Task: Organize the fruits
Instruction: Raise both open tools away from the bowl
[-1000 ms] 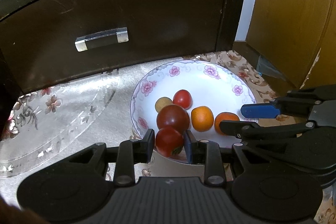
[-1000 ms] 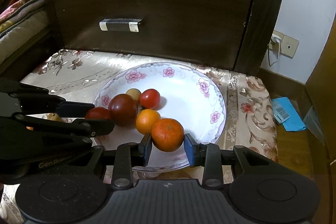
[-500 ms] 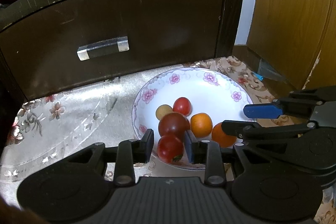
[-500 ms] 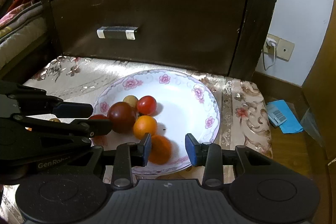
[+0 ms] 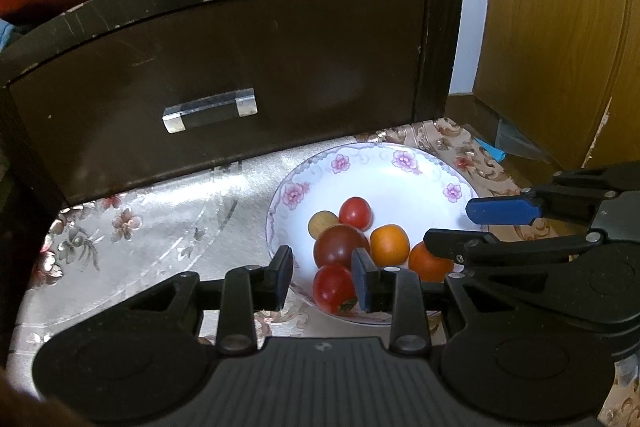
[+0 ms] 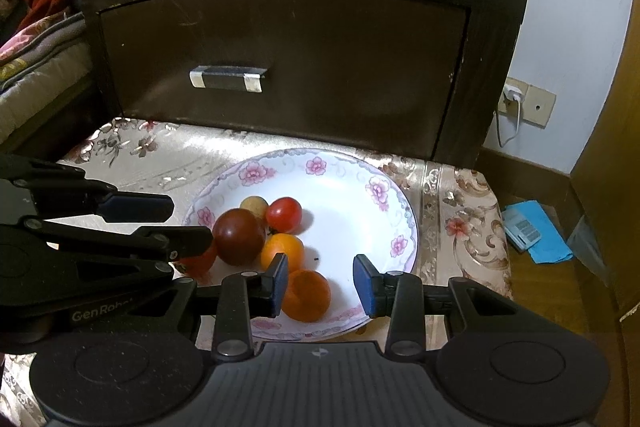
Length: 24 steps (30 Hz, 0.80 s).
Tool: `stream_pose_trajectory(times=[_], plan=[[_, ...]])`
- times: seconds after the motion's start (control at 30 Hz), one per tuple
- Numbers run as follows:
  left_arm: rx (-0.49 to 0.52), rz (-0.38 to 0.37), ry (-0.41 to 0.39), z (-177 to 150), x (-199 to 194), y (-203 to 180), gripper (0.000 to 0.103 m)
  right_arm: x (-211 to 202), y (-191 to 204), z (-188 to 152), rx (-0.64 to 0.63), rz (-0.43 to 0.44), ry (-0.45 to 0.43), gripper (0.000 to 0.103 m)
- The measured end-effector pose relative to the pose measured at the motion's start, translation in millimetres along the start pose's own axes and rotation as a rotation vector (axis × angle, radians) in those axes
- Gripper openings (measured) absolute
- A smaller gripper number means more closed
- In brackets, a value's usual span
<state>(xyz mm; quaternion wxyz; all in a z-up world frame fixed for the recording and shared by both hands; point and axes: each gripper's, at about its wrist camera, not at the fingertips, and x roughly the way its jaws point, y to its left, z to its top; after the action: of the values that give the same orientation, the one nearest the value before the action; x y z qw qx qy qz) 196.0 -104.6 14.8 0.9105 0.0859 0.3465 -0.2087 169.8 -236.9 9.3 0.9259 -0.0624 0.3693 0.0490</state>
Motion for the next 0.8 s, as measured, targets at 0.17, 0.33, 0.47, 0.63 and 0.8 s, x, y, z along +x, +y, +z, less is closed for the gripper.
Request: stream_pose_trajectory(times=[0.17,0.33,0.47,0.63,0.8], plan=[[0.022,0.022,-0.011,-1.3,-6.1,-0.6,0.040,-3.0,2.7,1.2,-0.004,0.005,-0.007,0.031],[0.025,0.035,-0.016,-3.2,-12.1,3.3,0.040,-4.8,8.4,2.0,-0.011,0.013,-0.010,0.031],[0.026,0.043,-0.019,-4.7,-15.6,7.2,0.040,-6.1,13.8,3.0,-0.017,0.021,-0.014,0.031],[0.021,0.039,-0.021,-13.1,-25.9,17.8,0.040,-8.3,21.3,4.6,-0.023,0.036,-0.017,0.031],[0.012,0.048,-0.002,-30.3,-40.5,35.5,0.040,-11.6,37.4,3.2,-0.048,0.082,-0.011,0.032]])
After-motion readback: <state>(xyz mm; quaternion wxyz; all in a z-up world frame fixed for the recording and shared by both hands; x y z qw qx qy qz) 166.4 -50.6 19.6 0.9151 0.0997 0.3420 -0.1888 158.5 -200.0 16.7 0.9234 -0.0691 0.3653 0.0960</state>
